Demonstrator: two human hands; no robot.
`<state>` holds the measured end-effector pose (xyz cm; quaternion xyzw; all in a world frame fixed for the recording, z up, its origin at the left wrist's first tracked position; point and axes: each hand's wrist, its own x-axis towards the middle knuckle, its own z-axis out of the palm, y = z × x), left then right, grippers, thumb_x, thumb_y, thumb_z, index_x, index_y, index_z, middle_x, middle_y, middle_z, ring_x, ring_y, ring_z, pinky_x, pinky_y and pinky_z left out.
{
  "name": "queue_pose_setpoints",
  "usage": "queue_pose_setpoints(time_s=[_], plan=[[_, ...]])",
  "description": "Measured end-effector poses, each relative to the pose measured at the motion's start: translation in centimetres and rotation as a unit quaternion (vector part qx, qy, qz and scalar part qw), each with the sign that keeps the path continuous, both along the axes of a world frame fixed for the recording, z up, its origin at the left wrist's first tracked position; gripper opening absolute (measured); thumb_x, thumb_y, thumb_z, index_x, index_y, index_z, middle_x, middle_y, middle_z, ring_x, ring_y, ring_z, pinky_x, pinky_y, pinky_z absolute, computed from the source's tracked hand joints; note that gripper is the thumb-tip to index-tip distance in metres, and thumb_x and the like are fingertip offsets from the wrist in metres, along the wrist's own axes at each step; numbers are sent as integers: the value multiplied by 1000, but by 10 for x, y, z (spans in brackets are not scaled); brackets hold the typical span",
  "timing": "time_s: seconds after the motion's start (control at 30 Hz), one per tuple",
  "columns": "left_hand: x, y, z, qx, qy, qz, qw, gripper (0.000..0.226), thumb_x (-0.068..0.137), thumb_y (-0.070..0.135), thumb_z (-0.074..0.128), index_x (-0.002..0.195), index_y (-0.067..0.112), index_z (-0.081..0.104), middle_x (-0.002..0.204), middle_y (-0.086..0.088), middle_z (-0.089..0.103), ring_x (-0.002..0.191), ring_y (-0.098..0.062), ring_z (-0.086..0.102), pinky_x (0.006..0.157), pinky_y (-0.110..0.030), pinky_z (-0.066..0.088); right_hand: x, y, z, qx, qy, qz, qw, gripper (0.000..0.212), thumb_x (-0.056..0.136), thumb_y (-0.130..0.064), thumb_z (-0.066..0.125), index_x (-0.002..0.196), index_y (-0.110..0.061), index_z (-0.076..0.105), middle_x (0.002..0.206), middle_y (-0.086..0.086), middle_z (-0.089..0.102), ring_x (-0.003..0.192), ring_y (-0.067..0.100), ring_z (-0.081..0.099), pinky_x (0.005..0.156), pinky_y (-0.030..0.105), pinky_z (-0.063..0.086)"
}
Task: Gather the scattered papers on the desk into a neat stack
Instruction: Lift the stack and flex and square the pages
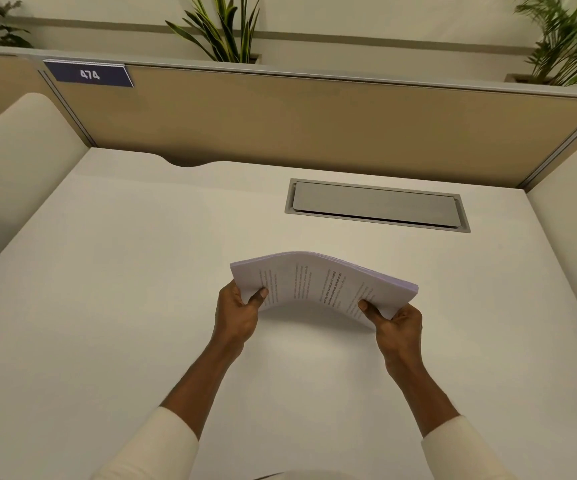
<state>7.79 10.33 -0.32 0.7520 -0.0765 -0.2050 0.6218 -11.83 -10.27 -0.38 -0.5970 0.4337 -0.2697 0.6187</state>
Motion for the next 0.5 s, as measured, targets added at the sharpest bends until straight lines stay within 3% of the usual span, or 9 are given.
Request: queue_pose_setpoints(time_s=[0.23,0.37,0.5], plan=[[1,-1,-1,4,-2,11,1000,33,100,4,75,121,30,71,100,30,80,103,3,74,78,-10,59,2,0,-5,0,-2,-7,1000,31,86,-6,89,99,-32,78,92,-24,83,86,-5,78,82,24,58],[-2,-2,-2,12,3,12,1000,31,101,5,75,125,24,70,110,19,77,107,-8,73,88,-23,58,2,0,-6,2,-1,-5,1000,33,85,-6,89,100,-33,78,90,-25,83,85,-6,77,83,26,58],[-1,-1,-5,19,-6,25,999,34,101,6,74,133,16,70,113,11,79,110,-17,73,77,-9,57,4,-1,-8,-2,3,-1,1000,31,84,-6,90,96,-34,79,92,-23,84,86,-3,78,83,26,58]])
